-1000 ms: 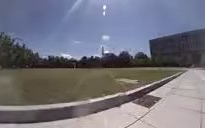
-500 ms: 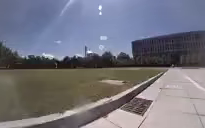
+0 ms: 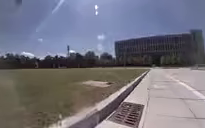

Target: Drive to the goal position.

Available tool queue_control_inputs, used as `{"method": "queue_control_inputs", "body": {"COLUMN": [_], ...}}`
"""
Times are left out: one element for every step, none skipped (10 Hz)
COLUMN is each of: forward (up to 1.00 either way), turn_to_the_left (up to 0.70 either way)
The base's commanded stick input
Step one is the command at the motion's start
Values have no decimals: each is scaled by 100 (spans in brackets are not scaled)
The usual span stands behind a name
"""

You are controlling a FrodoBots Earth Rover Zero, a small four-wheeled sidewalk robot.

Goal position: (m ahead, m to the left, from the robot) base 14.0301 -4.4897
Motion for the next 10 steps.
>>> {"method": "queue_control_inputs", "body": {"forward": [70,70,70,70,70,70,70,70,70,70], "turn_to_the_left": [-32,-32,-32,-32,-32,-32,-32,-32,-32,-32]}}
